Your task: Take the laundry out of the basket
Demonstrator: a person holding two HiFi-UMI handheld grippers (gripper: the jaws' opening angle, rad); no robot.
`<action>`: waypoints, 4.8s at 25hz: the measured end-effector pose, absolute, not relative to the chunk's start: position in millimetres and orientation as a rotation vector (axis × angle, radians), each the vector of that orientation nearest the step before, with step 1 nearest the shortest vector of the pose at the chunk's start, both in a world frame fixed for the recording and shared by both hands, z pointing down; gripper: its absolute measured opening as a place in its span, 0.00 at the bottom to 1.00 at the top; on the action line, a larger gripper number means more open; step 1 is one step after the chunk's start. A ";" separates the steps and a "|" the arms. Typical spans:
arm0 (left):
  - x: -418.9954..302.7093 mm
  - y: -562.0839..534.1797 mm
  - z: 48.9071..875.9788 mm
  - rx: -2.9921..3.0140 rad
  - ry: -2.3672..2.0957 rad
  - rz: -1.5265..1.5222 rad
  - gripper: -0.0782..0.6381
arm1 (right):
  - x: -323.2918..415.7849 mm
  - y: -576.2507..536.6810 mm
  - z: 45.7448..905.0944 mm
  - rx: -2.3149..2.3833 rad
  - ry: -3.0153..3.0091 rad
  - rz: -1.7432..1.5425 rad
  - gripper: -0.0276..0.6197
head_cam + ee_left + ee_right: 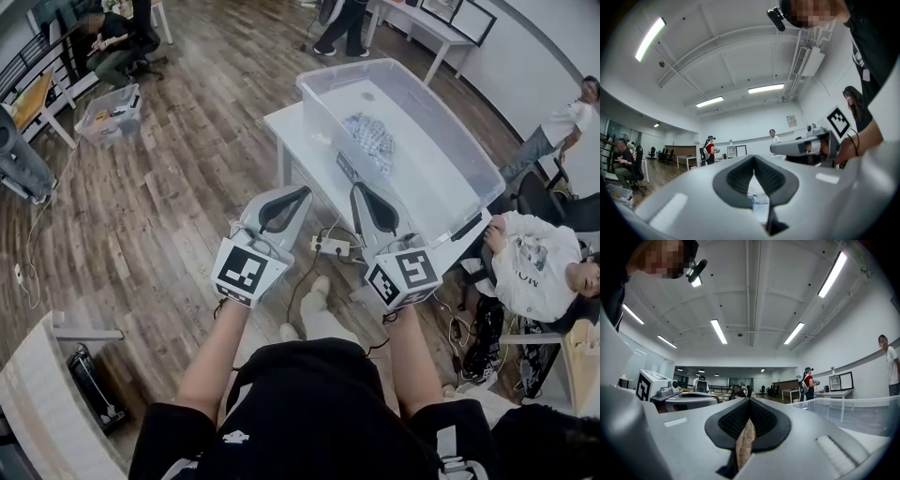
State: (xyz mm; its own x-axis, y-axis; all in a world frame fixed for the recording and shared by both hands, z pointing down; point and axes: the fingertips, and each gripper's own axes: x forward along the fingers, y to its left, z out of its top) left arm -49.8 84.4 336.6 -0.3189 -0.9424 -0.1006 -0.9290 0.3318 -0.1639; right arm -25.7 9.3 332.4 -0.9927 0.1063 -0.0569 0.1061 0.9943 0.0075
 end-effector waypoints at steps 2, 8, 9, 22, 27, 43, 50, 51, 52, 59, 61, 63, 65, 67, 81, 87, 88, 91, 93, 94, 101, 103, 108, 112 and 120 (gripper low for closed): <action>-55.6 81.8 335.8 -1.728 2.401 -0.099 0.12 | -31.2 6.5 330.7 0.158 3.078 0.024 0.04; -77.9 68.0 334.0 -1.733 2.395 -0.115 0.12 | -52.1 -11.0 326.8 0.128 3.073 0.037 0.04; -81.9 64.8 334.4 -1.735 2.394 -0.119 0.12 | -56.2 -15.7 326.4 0.119 3.070 0.031 0.04; -134.0 3.2 334.9 -1.776 2.361 -0.116 0.12 | -107.9 -81.0 317.6 0.056 3.055 0.032 0.04; -154.7 -24.6 331.3 -1.788 2.342 -0.125 0.12 | -129.8 -107.5 314.7 0.045 3.048 0.031 0.04; -204.8 -107.5 315.5 -1.774 2.344 -0.214 0.12 | -177.3 -194.4 304.1 0.026 3.042 -0.019 0.04; -209.8 -142.4 315.0 -1.799 2.308 -0.264 0.12 | -179.3 -228.7 306.8 -0.015 3.029 -0.045 0.04; -209.2 -147.0 316.5 -1.807 2.305 -0.271 0.12 | -179.0 -232.6 308.7 -0.022 3.030 -0.050 0.04; -208.6 -151.8 318.3 -1.816 2.304 -0.273 0.12 | -178.6 -236.7 311.0 -0.030 3.031 -0.055 0.04; -211.0 -175.4 328.4 -1.885 2.257 -0.302 0.12 | -178.0 -258.1 324.0 -0.118 3.053 -0.092 0.04; -214.7 -181.6 331.2 -1.909 2.244 -0.293 0.12 | -178.8 -263.7 329.0 -0.146 3.063 -0.084 0.04; -220.7 -189.6 334.9 -1.932 2.229 -0.297 0.12 | -181.3 -270.8 333.9 -0.172 3.072 -0.067 0.04; -228.4 -198.9 337.5 -1.962 2.203 -0.310 0.12 | -184.6 -279.8 336.4 -0.206 3.075 -0.054 0.04; -233.8 -209.6 336.8 -2.025 2.150 -0.289 0.12 | -185.6 -290.9 337.4 -0.269 3.071 -0.056 0.04; -251.5 -310.7 414.1 -2.682 1.583 -0.664 0.34 | -186.9 -365.7 352.6 -0.734 3.017 -0.120 0.04; -244.9 -334.0 484.3 -2.914 1.264 -0.965 0.74 | -181.6 -388.5 353.2 -0.908 2.953 -0.135 0.04; -243.0 -336.7 495.4 -2.936 1.229 -1.000 0.80 | -178.9 -390.7 353.3 -0.930 2.944 -0.137 0.04; -238.4 -338.0 535.0 -2.977 1.114 -1.151 0.92 | -169.5 -396.3 356.1 -0.992 2.927 -0.147 0.04; -238.0 -334.3 564.9 -2.979 1.013 -1.295 0.92 | -163.5 -400.1 357.6 -1.029 2.916 -0.152 0.04; -238.8 -331.7 579.3 -2.974 0.966 -1.367 0.92 | -161.2 -401.8 358.2 -1.043 2.910 -0.155 0.04; -247.1 -330.1 667.0 -2.915 0.745 -1.738 0.92 | -142.9 -406.1 367.2 -1.161 2.864 -0.185 0.04; -250.5 -332.3 687.7 -2.880 0.715 -1.815 0.92 | -137.4 -405.9 370.0 -1.195 2.858 -0.190 0.04; -250.9 -325.2 727.1 -2.820 0.644 -1.925 0.92 | -122.2 -401.5 377.8 -1.288 2.849 -0.203 0.04; -254.3 -322.3 748.8 -2.807 0.622 -1.982 0.92 | -114.5 -401.1 386.2 -1.340 2.847 -0.219 0.04; -252.1 -328.2 760.6 -2.801 0.614 -1.979 0.90 | -101.6 -396.7 399.7 -1.426 2.835 -0.247 0.04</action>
State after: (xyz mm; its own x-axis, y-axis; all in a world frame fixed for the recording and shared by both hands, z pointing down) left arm -252.1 -328.2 760.6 0.3134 -0.0842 0.9459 -0.4659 -0.8816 0.0759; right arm -101.6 -396.7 399.7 -0.5979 -0.7944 0.1064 -0.8009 0.5867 -0.1198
